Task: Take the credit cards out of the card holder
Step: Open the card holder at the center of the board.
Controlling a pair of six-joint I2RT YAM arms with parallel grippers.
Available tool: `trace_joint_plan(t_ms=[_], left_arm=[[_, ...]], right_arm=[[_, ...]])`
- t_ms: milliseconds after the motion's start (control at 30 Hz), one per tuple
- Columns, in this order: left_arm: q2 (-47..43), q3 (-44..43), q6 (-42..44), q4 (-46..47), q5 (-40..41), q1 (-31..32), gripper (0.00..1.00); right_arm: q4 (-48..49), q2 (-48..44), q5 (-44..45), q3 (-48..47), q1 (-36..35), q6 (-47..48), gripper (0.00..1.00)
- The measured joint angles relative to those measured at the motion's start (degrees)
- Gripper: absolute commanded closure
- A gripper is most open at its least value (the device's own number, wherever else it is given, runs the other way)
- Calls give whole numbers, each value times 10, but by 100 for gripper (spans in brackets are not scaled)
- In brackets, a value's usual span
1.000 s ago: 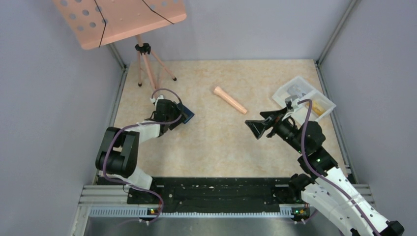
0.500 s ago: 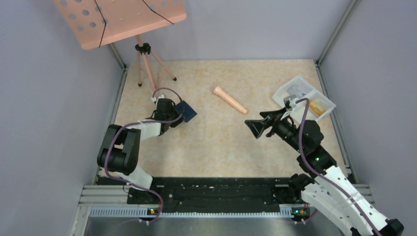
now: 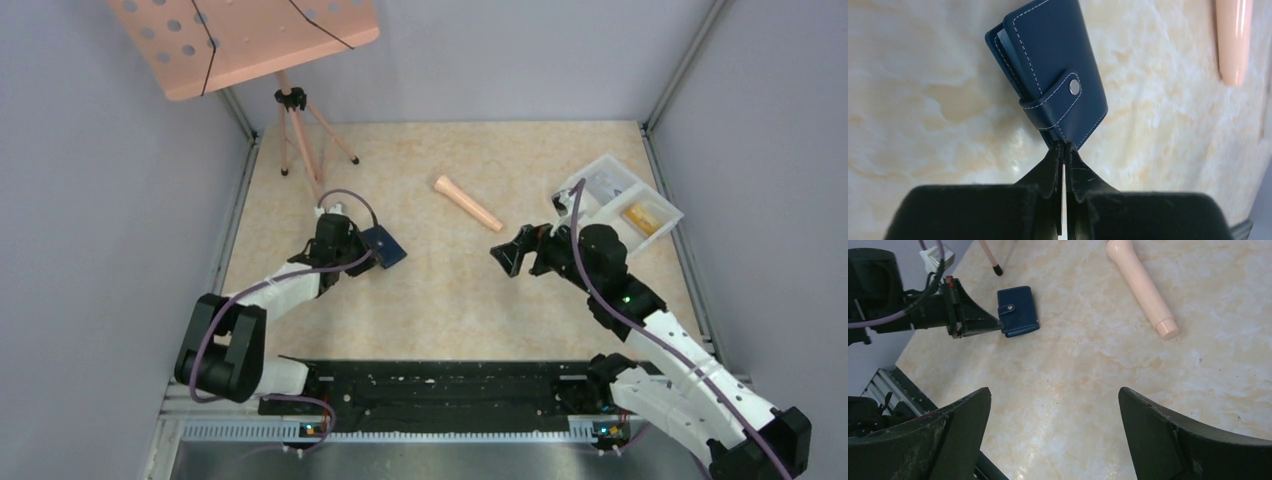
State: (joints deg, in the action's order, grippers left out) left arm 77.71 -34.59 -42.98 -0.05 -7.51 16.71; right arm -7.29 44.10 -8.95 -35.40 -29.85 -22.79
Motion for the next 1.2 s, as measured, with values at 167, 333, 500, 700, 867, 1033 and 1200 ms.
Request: trace_joint_plan(t_ms=[167,333,500,700,867,1033,1200], left_arm=[[-68,34,4,-38,-32,87,100],[-137,87,-8,-52,-55,161,98],[-155,96,-14,-65,-65,193,64],[-167,90,-12,-122,-26,204,51],[-172,56,-9,-151,30,205,52],[-132,24,-9,-141,64,205,54],[-84,12,-8,-139,70,205,49]], right_arm=[[-18,58,8,1,0,-21,4],[1,101,-31,17,0,-49,7],[56,132,-70,66,0,-87,14],[96,182,-113,85,-1,-125,30],[167,222,-126,88,-21,-162,40],[238,319,-134,87,-59,-188,41],[265,422,-140,68,-80,-195,44]])
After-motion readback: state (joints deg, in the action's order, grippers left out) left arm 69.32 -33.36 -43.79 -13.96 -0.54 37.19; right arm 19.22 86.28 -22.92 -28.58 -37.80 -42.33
